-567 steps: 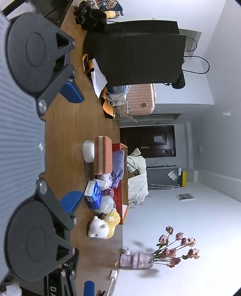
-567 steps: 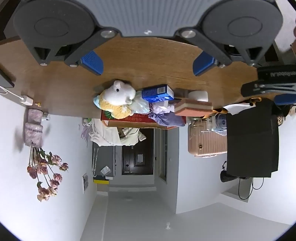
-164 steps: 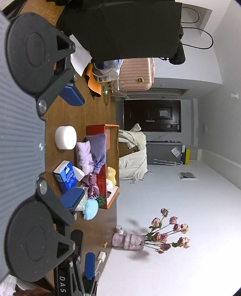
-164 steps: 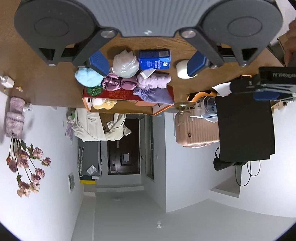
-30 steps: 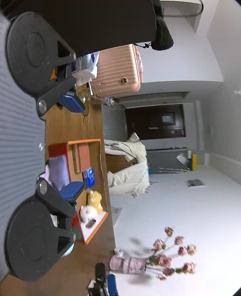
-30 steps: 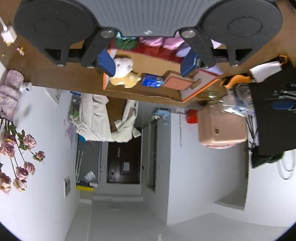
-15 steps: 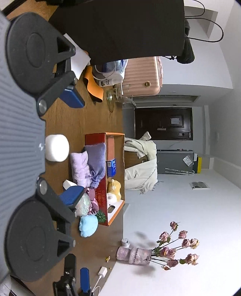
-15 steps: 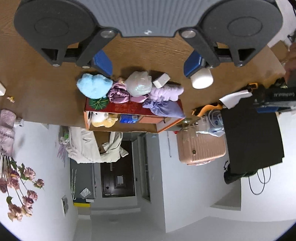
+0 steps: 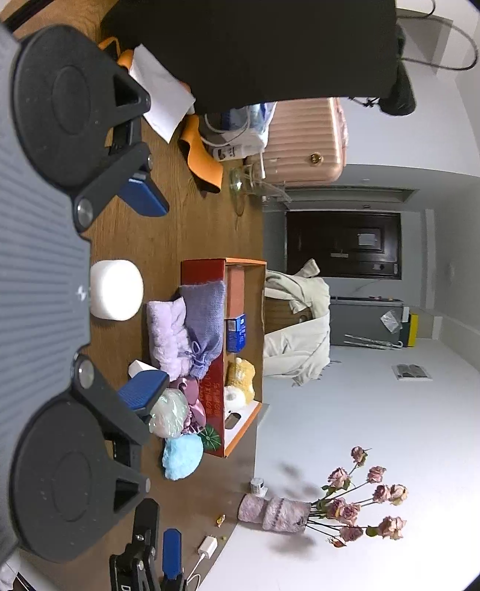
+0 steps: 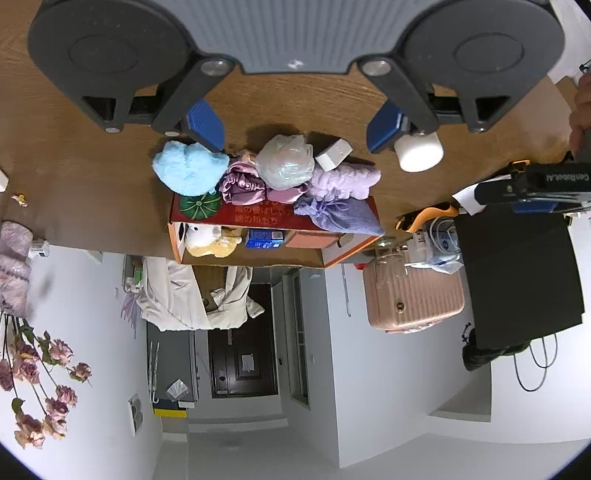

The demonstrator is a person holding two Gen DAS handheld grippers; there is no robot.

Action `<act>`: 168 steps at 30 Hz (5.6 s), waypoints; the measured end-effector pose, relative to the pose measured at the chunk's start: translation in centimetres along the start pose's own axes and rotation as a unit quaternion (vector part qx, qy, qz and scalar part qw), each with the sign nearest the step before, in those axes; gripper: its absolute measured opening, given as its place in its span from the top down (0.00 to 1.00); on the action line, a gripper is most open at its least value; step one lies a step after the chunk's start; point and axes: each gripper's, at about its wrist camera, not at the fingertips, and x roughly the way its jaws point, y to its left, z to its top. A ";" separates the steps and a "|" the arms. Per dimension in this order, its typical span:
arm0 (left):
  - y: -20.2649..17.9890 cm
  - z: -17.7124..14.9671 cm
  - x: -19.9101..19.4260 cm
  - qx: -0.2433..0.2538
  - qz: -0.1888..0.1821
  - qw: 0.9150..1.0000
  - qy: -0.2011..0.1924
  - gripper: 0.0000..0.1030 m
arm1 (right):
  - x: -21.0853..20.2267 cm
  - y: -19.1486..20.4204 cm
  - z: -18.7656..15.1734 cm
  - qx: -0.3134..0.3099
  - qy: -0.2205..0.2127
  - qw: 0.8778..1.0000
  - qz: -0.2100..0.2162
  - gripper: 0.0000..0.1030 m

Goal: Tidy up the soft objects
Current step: 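Reach the left gripper to the purple drawstring pouch and grasp it, then carry the purple pouch with the left gripper into the box and open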

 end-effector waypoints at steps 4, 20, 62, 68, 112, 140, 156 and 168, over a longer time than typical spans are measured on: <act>0.2 1.0 2.6 -0.006 -0.012 1.000 -0.001 0.14 | 3.1 -0.2 1.0 0.011 0.007 1.000 0.016 0.23; 2.0 4.9 16.8 -0.063 -0.054 0.996 0.020 0.29 | 18.5 0.6 5.4 0.023 0.040 0.998 0.032 0.53; 0.5 -7.3 0.6 -0.089 -0.148 0.982 0.072 0.42 | 0.6 0.5 -5.3 0.117 0.056 0.989 0.065 0.47; 0.1 -7.7 1.3 -0.090 -0.156 0.980 0.085 0.50 | 2.6 1.0 -5.7 0.148 0.059 0.984 0.081 0.48; 1.0 -0.9 5.4 -0.072 -0.187 0.979 0.031 0.90 | 7.8 1.1 1.7 0.058 0.034 0.996 0.057 0.97; 4.8 10.1 24.5 -0.073 -0.087 0.992 0.047 0.91 | 28.6 -0.9 13.7 0.035 0.078 0.994 0.064 0.97; 4.7 8.6 23.9 -0.035 -0.059 0.995 0.067 0.62 | 28.1 -1.3 13.0 0.023 0.105 0.994 0.034 0.85; 3.7 6.9 11.8 -0.014 -0.022 1.000 -0.015 0.32 | 13.3 -0.1 10.7 -0.022 0.002 1.000 0.011 0.59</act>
